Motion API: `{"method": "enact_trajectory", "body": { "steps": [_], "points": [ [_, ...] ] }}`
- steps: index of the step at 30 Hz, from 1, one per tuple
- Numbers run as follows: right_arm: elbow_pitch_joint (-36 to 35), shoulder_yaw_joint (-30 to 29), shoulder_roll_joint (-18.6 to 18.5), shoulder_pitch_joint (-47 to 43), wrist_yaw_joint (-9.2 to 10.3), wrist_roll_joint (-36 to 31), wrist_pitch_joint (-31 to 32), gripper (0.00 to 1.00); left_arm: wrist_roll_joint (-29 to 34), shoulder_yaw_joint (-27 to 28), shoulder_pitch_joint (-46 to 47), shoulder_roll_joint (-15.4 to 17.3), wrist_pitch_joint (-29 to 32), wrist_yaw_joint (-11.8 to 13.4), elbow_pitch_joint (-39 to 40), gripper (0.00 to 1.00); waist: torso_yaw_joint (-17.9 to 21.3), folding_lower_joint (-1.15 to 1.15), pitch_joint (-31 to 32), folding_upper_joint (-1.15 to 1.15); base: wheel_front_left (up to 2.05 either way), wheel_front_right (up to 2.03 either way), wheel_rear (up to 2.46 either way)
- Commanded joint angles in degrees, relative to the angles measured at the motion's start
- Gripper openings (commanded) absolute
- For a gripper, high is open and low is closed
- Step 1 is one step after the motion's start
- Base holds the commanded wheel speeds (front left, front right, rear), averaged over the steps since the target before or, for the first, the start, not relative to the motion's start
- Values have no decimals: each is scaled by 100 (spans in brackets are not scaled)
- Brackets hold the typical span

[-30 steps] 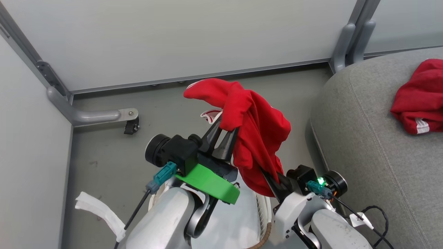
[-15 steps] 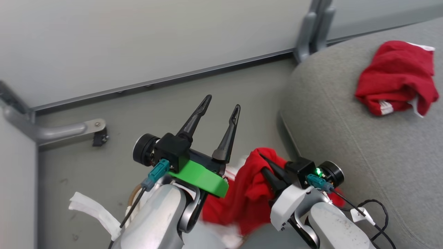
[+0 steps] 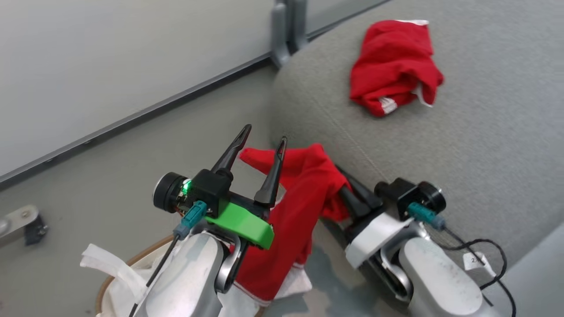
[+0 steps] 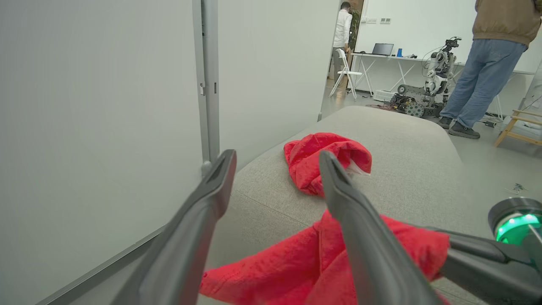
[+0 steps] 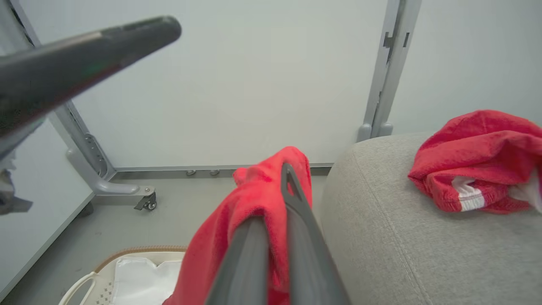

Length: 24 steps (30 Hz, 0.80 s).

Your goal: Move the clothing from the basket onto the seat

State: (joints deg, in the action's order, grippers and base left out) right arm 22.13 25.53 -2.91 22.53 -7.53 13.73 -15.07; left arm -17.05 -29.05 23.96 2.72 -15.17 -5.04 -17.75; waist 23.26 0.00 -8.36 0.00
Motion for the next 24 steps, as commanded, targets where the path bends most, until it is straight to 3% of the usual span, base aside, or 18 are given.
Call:
{"method": "enact_trajectory", "body": {
  "steps": [1, 6, 11, 19, 24],
  "points": [
    [-136, -136, -8, 137, 8, -17, -14, 0, 85, 21, -7, 33, 4, -45, -59, 100, 762, 0, -293, 0, 0, 0, 0],
    [-598, -746, -20, 634, 8, -362, -14, 0, 119, -49, 205, 39, 4, -135, -243, 100, 837, 0, -612, 0, 0, 0, 0],
    [-1178, -1230, -382, 1213, 8, -509, -13, 0, 234, -104, 404, 37, 4, -191, -395, 100, 864, 0, -968, 0, 0, 0, 0],
    [-1472, -1736, -1486, 2576, 8, -758, -12, 0, 540, 59, 588, 38, 4, -229, -499, 100, 792, 0, -1526, 0, 0, 0, 0],
    [-1047, -2193, -2097, 3411, 8, -945, -10, 0, 627, 46, 715, 38, 4, -238, -546, 100, 496, 0, -1867, 0, 0, 0, 0]
  ]
}}
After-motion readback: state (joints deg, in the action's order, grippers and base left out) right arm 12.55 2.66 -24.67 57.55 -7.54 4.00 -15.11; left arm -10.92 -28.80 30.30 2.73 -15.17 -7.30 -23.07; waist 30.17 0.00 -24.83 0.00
